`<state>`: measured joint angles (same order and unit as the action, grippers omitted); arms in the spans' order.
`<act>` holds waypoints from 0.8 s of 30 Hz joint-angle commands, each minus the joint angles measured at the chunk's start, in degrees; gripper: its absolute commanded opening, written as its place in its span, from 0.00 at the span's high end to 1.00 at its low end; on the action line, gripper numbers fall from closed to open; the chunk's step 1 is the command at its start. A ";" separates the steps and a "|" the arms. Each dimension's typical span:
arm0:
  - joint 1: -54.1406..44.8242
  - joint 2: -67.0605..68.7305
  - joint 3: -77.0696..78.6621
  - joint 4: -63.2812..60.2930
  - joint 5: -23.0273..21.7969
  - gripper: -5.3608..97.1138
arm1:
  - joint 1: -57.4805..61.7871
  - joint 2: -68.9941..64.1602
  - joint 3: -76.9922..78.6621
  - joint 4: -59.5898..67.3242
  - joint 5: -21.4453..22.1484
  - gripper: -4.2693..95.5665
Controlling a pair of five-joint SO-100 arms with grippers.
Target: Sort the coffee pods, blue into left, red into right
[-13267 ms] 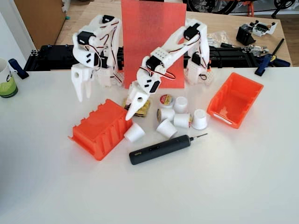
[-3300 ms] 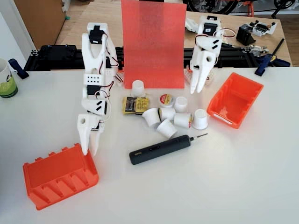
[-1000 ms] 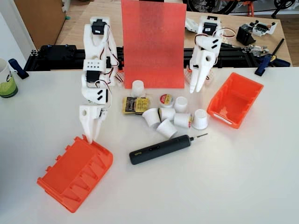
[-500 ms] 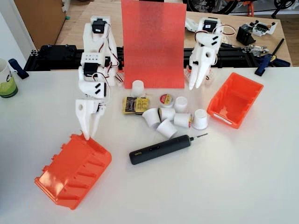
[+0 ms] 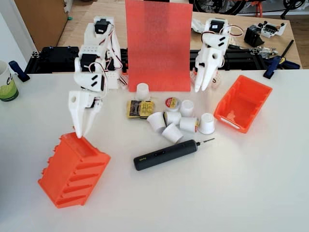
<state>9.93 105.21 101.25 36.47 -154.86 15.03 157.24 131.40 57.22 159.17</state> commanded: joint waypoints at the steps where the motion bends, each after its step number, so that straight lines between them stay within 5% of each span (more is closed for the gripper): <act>1: -0.35 4.39 -6.06 5.54 0.53 1.00 | 0.00 0.97 -0.79 -0.44 -0.70 0.73; 24: -3.60 9.40 -23.55 45.09 6.77 1.00 | 0.00 1.85 0.09 -1.23 0.44 0.73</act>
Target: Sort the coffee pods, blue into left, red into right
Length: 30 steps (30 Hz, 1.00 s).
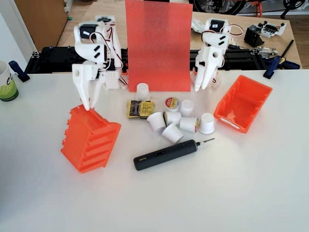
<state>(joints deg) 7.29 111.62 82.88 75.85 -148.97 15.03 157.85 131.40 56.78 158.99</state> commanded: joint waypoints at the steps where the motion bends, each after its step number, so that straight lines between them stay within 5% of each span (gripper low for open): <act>1: -1.41 3.25 -6.06 8.53 1.05 1.00 | 0.00 1.58 0.53 -0.88 0.88 0.73; 12: -3.34 3.34 -10.37 26.28 -0.35 1.00 | 0.09 1.93 0.97 -1.93 2.46 0.74; 30: -3.34 20.92 6.86 27.16 -0.97 1.00 | 0.09 2.11 0.97 -1.76 2.20 0.73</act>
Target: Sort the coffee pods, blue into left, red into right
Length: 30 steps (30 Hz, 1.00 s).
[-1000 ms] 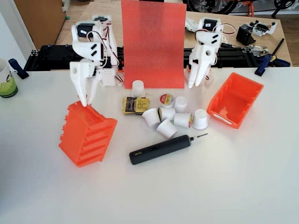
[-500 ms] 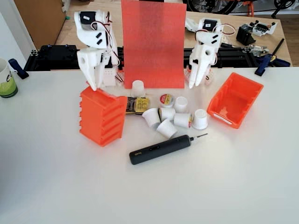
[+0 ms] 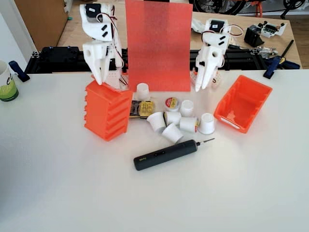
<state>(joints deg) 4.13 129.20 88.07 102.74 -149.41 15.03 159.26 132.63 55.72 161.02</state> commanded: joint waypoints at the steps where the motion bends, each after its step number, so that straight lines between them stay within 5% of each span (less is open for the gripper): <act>1: -0.09 3.87 2.55 0.26 -0.53 1.00 | 0.09 0.70 -0.18 -0.79 0.18 0.73; 7: -0.26 2.55 3.69 -0.26 -2.99 1.00 | -0.09 0.53 -0.09 -1.58 0.70 0.73; 12: -0.35 -5.19 4.66 -19.07 -6.59 0.98 | -0.35 0.26 1.14 -3.69 1.05 0.73; 15: 1.67 -7.56 7.91 -37.71 -1.05 0.73 | -0.35 0.62 2.72 -4.92 0.44 0.72; 19: 6.77 -3.43 7.29 -38.67 -3.96 0.73 | 0.09 2.11 4.48 -4.83 -0.62 0.71; 23: 6.50 -1.58 7.65 -41.48 -0.26 0.73 | -0.09 2.20 5.01 -5.36 -1.05 0.71; 30: 6.15 2.55 13.36 -41.66 -0.88 0.73 | 0.09 2.99 10.20 -10.20 -1.49 0.71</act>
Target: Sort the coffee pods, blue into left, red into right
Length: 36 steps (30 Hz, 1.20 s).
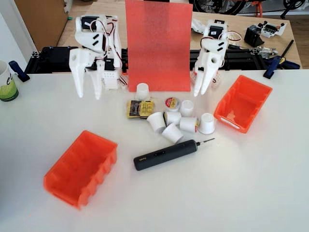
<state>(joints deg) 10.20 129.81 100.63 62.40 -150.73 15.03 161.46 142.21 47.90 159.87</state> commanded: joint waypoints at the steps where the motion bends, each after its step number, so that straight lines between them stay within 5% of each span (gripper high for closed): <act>1: 0.00 1.93 1.85 -2.37 0.44 0.73 | 0.09 0.88 1.14 -2.99 -0.35 0.71; 9: -0.62 -4.92 21.01 -42.54 0.09 0.75 | 0.09 5.54 1.93 0.44 0.18 0.71; 15: -0.97 -12.74 24.17 -52.29 -1.76 0.75 | 0.09 9.23 3.08 3.34 0.09 0.71; 20: -0.62 -17.67 21.97 -58.80 -1.76 0.99 | 0.09 11.43 4.13 4.22 0.09 0.71; 25: -0.62 -30.32 19.42 -76.29 -1.85 1.00 | 0.09 14.68 7.29 3.69 -0.26 0.71; 29: -0.44 -30.94 19.07 -72.69 -4.92 0.99 | 0.09 17.31 9.49 3.87 -0.70 0.71; 31: -0.88 -28.56 18.19 -64.60 -3.78 0.83 | 0.09 18.81 10.63 3.87 -0.79 0.71; 36: -1.41 -21.62 16.26 -45.35 -2.81 0.76 | 0.09 20.74 11.16 4.75 -0.88 0.71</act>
<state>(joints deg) 9.14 102.92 120.32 7.56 -153.02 15.03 181.93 153.54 52.12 159.52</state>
